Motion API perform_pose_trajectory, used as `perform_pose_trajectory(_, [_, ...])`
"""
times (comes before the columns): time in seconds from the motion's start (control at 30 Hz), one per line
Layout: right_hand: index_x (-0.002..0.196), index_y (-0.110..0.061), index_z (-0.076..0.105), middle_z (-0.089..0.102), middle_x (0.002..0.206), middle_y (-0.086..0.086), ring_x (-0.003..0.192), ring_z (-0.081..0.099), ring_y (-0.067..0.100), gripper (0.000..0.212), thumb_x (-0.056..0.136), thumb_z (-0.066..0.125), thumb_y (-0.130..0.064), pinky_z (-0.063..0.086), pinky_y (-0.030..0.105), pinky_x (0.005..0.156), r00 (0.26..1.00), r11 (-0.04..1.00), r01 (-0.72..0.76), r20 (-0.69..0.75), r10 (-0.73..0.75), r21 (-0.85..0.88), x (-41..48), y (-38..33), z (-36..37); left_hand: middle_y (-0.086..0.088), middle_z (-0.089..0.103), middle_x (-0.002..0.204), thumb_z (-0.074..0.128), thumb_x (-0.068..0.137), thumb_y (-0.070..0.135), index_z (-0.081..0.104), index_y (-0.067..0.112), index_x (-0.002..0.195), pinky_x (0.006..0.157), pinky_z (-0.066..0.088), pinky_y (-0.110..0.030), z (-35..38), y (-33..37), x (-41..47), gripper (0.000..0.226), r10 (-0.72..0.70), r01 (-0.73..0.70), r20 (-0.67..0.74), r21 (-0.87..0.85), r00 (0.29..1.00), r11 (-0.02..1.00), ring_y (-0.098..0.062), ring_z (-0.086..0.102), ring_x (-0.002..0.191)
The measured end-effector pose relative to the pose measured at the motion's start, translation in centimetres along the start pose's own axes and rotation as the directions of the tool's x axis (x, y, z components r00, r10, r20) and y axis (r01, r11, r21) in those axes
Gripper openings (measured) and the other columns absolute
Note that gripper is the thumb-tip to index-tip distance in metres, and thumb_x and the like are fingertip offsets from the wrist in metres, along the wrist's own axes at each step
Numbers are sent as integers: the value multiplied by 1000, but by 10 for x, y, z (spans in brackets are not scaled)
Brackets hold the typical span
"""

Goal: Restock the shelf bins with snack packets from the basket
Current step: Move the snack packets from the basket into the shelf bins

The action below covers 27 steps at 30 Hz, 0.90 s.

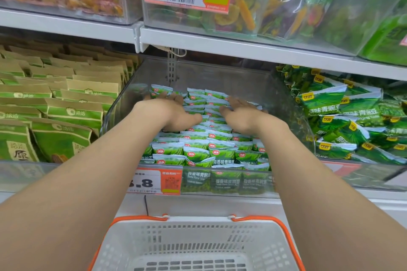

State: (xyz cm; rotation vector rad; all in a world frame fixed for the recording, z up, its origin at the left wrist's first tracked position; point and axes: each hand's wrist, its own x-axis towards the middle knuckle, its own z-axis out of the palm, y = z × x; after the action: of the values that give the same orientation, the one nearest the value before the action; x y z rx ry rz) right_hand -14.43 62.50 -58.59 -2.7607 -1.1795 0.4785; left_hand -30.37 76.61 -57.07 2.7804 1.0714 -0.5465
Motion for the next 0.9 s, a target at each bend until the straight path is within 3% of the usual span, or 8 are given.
perform_pose_trajectory(0.27, [167,-24,2,-10,173,-3,160,-10,20,70,108,27,-54,4,61,126,998,999,52,-40,-52,9,-5,-1,8,-4,14,175,39,86,88,13,28,167,125,26,-53,-20,9,-2,104,-25,26,23,-56,999,998,-33,20,159])
perform_pose_trajectory(0.43, [166,-16,4,-7,174,4,160,-10,23,66,111,27,-44,0,60,127,997,998,55,-60,-55,3,-22,-3,3,3,-5,176,38,87,88,2,30,168,126,4,-60,-14,9,-1,107,-37,36,-29,-45,999,998,-33,-1,162])
perform_pose_trajectory(0.53, [167,-21,3,-8,174,4,159,-14,28,70,109,25,-54,-3,62,125,994,996,72,-85,-76,-43,-39,-4,0,-1,-15,174,36,99,74,-9,21,167,130,14,-51,-8,5,-2,96,40,-42,-19,-120,999,992,-31,3,162])
perform_pose_trajectory(0.6, [166,-34,-3,-13,173,0,158,-17,30,82,100,24,-74,-6,63,124,997,993,74,20,-72,-89,-50,-5,-1,-4,-18,173,32,106,62,-12,16,166,130,15,-49,-1,8,-19,87,97,-106,-66,-156,993,982,-33,0,161])
perform_pose_trajectory(0.7, [162,-45,-9,-23,170,-3,157,-22,31,92,88,26,-88,-6,63,124,977,993,17,215,9,-120,-64,-8,-6,-8,2,175,28,110,55,8,13,167,128,17,-46,9,15,-58,74,205,-208,-38,-139,978,968,-35,2,161])
perform_pose_trajectory(0.77, [163,-43,-9,-21,171,2,157,-19,35,87,94,28,-82,-2,63,125,985,989,55,170,-30,-140,-74,-11,-8,-8,18,173,30,110,54,25,16,163,127,21,-46,14,13,-79,66,284,-285,-27,-145,958,947,-33,13,160])
perform_pose_trajectory(0.83, [164,-34,9,2,172,12,158,-1,39,73,103,35,-64,12,62,125,985,978,174,34,-171,-116,-89,-16,-7,-5,51,143,38,108,51,54,24,137,112,38,-44,15,9,-92,43,345,-363,-130,-166,930,917,-29,42,140])
perform_pose_trajectory(0.9, [146,-24,42,37,149,16,144,31,38,46,104,46,-41,33,55,116,947,952,299,-100,-304,-68,-108,-23,-9,1,60,102,46,103,43,61,25,96,88,43,-39,15,8,-104,25,383,-423,-248,-131,890,897,-24,53,108])
